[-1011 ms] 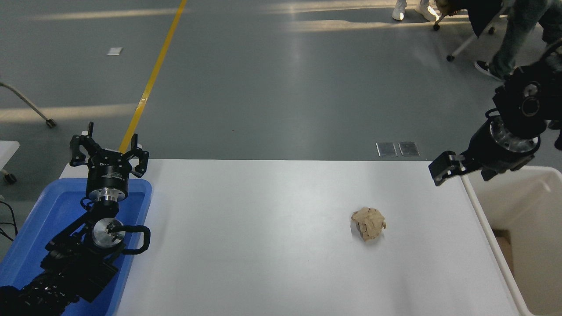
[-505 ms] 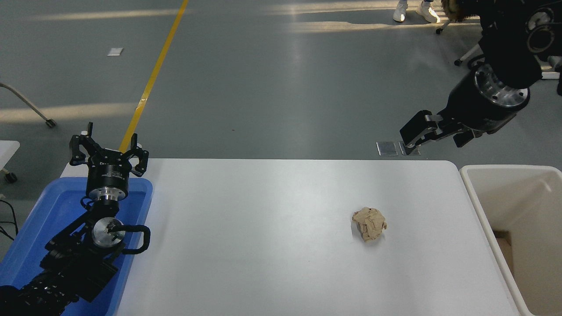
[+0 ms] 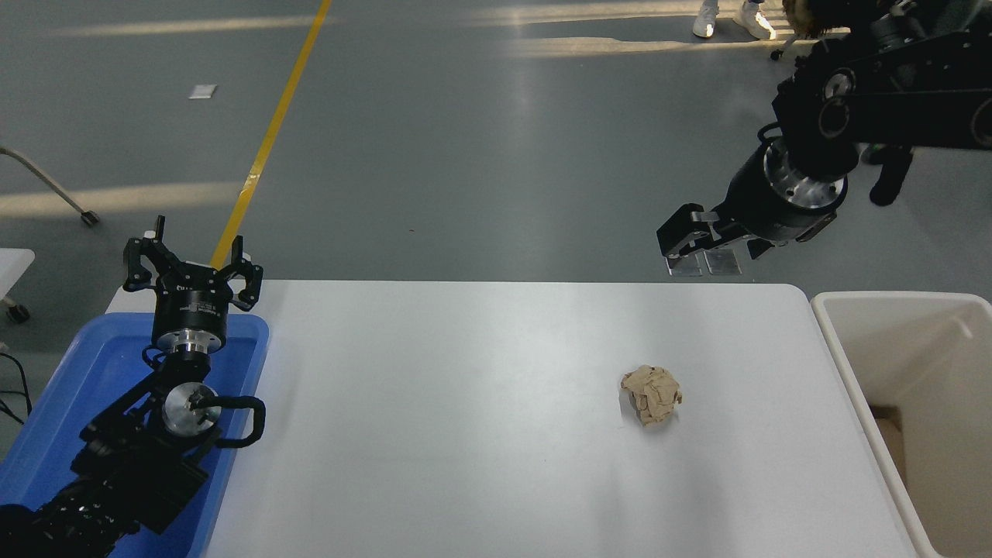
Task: Pick up paper ball place in dustbin
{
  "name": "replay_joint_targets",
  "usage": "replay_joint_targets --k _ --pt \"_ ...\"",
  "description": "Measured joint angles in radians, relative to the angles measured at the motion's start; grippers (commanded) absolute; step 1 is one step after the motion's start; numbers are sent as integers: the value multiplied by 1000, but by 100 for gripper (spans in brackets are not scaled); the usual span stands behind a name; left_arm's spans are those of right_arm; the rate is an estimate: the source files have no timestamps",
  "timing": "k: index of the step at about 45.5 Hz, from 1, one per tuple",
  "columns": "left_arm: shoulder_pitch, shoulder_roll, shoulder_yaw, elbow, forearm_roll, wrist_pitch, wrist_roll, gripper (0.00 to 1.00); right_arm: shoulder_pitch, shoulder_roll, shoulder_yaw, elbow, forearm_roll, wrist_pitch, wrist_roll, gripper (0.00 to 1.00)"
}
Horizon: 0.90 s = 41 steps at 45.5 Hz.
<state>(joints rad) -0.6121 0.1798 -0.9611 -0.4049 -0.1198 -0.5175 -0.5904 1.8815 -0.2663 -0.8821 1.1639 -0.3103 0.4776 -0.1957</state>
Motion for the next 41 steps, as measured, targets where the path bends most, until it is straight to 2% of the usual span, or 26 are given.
replay_joint_targets --k 8,21,41 --pt "0 0 1 0 0 -1 0 99 -169 65 11 -95 -29 -102 0 100" --pt "-1 0 2 0 0 -1 0 99 -383 104 37 -206 -83 -215 2 100" --pt "-2 0 2 0 0 -1 0 99 -604 136 152 -307 -149 -293 4 100"
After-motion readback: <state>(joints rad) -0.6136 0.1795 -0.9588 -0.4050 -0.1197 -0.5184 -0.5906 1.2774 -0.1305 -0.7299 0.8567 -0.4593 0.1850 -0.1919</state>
